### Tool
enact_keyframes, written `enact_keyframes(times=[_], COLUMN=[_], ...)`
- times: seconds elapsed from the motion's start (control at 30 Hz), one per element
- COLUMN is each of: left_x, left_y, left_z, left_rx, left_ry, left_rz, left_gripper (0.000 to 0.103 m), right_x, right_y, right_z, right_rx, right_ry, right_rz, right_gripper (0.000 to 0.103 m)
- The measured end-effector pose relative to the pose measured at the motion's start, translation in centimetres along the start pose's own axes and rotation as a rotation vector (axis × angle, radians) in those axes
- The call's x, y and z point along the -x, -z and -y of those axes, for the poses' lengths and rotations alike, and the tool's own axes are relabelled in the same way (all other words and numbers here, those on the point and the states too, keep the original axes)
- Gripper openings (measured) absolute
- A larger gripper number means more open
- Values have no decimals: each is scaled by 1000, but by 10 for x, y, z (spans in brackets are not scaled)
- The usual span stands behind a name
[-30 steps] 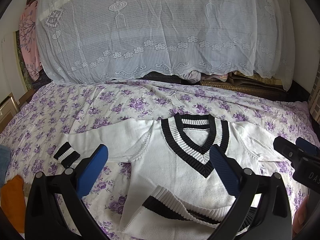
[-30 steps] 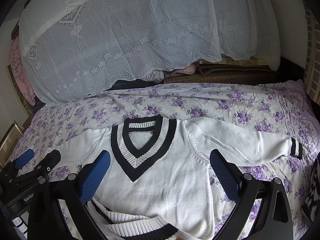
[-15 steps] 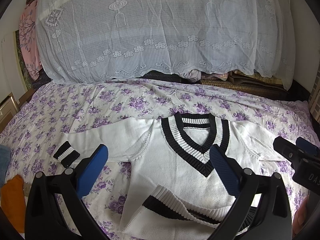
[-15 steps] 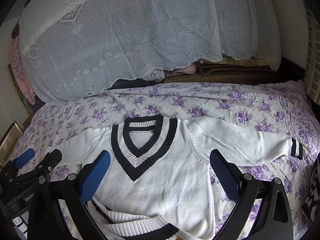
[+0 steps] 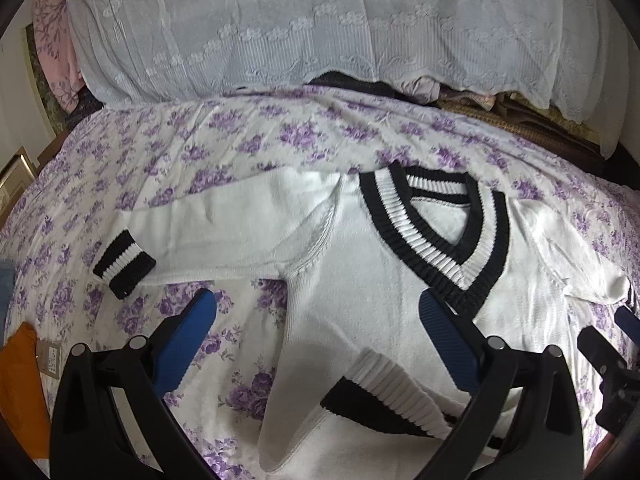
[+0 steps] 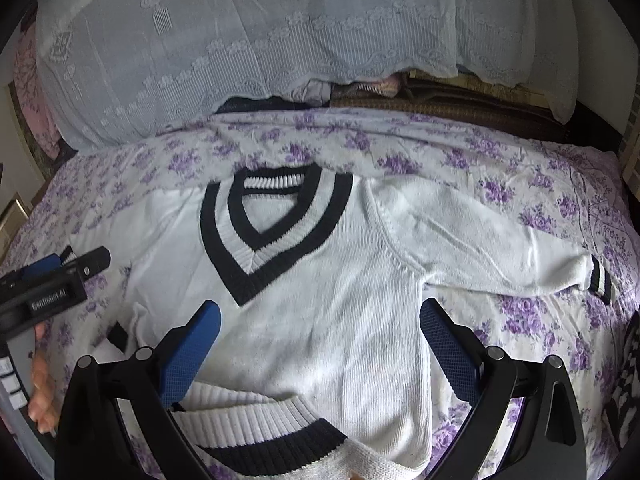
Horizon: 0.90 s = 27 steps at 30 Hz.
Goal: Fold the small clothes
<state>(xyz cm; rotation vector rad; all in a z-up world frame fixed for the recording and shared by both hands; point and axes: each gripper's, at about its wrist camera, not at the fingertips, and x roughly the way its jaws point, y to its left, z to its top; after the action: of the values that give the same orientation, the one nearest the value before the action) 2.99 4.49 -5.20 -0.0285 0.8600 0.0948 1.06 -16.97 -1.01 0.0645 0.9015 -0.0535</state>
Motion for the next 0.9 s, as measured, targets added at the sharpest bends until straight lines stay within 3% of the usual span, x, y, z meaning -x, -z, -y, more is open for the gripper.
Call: enact_keyframes(times=[0.1, 0.17, 0.33, 0.43, 0.63, 0.73, 0.9], left_x=[-30, -47, -72, -52, 15, 44, 60], left_y=[4, 8, 38, 73, 169, 194, 205], left_z=[-5, -7, 8, 17, 7, -16, -50], left_rx=[12, 26, -42, -155, -398, -406, -303], left_ry=[-15, 27, 254, 328, 339, 360, 328], left_rz=[-57, -96, -278, -294, -256, -256, -279], left_gripper=[99, 99, 98, 98, 99, 99, 99], right_x=[-23, -36, -50, -35, 18, 37, 68], right_y=[14, 22, 46, 76, 137, 156, 172], right_z=[4, 4, -4, -5, 9, 21, 28], right_rx=[2, 8, 84, 139, 162, 155, 200], right_ry=[24, 30, -15, -17, -128, -146, -68], right_rz=[-62, -91, -185, -196, -181, -198, -178], right_gripper=[100, 100, 100, 100, 100, 100, 100])
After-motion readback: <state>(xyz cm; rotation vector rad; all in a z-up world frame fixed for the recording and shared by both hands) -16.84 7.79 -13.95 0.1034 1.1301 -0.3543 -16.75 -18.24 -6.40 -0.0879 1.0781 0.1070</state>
